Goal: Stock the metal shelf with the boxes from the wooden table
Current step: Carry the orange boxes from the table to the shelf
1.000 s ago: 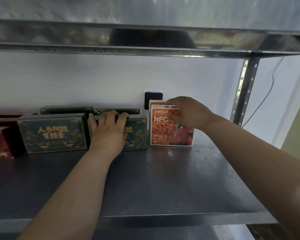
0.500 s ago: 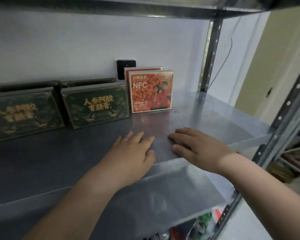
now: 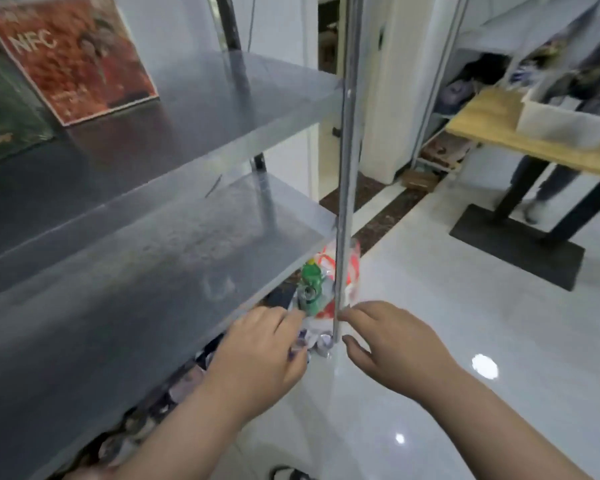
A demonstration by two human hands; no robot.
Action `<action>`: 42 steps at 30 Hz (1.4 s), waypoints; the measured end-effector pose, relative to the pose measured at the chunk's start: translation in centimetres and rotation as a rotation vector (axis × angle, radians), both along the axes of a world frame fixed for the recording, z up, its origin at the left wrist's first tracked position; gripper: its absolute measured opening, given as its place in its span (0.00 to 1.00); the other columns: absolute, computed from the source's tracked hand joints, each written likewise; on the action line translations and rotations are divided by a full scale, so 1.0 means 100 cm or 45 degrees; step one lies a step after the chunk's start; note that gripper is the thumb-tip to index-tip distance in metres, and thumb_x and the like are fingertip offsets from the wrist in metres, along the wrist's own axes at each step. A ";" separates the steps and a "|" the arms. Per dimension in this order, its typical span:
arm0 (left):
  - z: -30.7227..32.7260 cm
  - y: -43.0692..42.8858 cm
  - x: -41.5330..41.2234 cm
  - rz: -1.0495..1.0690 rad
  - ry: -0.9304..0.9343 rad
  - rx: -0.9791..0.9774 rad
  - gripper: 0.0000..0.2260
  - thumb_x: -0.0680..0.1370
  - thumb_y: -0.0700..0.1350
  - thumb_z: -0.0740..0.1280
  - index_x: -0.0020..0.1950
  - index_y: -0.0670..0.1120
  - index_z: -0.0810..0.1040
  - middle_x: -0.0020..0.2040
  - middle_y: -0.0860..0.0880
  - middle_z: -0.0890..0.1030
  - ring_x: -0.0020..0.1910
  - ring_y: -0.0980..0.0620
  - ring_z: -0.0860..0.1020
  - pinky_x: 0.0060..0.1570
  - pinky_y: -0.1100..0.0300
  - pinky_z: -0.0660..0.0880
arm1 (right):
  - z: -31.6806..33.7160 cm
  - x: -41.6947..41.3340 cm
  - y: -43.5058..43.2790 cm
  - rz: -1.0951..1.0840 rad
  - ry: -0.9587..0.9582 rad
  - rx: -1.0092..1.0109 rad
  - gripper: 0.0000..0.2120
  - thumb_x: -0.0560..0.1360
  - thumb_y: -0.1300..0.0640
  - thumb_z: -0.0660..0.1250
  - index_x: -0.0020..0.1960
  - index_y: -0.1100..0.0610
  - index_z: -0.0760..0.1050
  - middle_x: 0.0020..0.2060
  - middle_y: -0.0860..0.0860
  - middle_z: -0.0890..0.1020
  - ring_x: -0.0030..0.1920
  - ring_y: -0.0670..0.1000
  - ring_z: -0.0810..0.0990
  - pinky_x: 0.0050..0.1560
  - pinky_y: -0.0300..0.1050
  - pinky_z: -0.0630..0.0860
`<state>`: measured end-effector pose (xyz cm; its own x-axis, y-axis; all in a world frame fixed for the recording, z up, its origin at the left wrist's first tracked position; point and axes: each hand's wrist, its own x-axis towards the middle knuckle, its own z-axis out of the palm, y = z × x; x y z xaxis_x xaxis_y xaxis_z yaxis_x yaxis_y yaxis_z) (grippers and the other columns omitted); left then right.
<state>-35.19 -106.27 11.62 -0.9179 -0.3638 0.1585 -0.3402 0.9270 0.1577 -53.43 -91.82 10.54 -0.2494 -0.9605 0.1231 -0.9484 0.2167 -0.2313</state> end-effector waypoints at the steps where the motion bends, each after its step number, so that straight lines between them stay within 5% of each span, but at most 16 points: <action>1: -0.014 0.016 -0.004 -0.043 -0.039 0.037 0.18 0.73 0.51 0.67 0.60 0.45 0.79 0.50 0.47 0.80 0.48 0.43 0.79 0.47 0.50 0.77 | -0.016 0.002 0.025 -0.063 -0.033 0.056 0.15 0.73 0.46 0.60 0.55 0.48 0.79 0.45 0.46 0.83 0.44 0.52 0.83 0.33 0.45 0.79; 10: -0.100 0.125 -0.039 -0.735 -0.453 0.108 0.21 0.73 0.56 0.62 0.59 0.47 0.81 0.49 0.50 0.83 0.47 0.46 0.81 0.48 0.50 0.80 | -0.089 0.072 0.214 -0.713 -0.359 0.504 0.19 0.81 0.49 0.56 0.72 0.47 0.69 0.64 0.47 0.76 0.65 0.52 0.73 0.56 0.47 0.75; 27: -0.126 0.303 0.042 -2.172 -0.590 -0.159 0.25 0.76 0.58 0.54 0.63 0.47 0.79 0.50 0.50 0.83 0.47 0.47 0.81 0.48 0.51 0.78 | -0.096 0.407 0.312 -2.280 -0.772 0.240 0.20 0.82 0.46 0.58 0.74 0.47 0.68 0.67 0.46 0.75 0.66 0.48 0.73 0.58 0.41 0.70; 34: -0.120 0.410 0.103 -2.413 -0.534 -0.245 0.29 0.76 0.60 0.50 0.68 0.47 0.76 0.56 0.50 0.82 0.52 0.48 0.80 0.51 0.52 0.77 | -0.110 0.501 0.378 -2.584 -0.834 0.073 0.21 0.81 0.46 0.58 0.72 0.47 0.69 0.66 0.47 0.75 0.67 0.50 0.72 0.60 0.51 0.76; 42: -0.123 0.525 0.148 -2.315 -0.512 -0.203 0.30 0.75 0.61 0.51 0.69 0.46 0.75 0.59 0.48 0.81 0.55 0.46 0.79 0.52 0.50 0.76 | -0.120 0.557 0.496 -2.650 -0.816 -0.022 0.16 0.79 0.48 0.60 0.64 0.50 0.74 0.57 0.50 0.78 0.59 0.54 0.77 0.52 0.51 0.78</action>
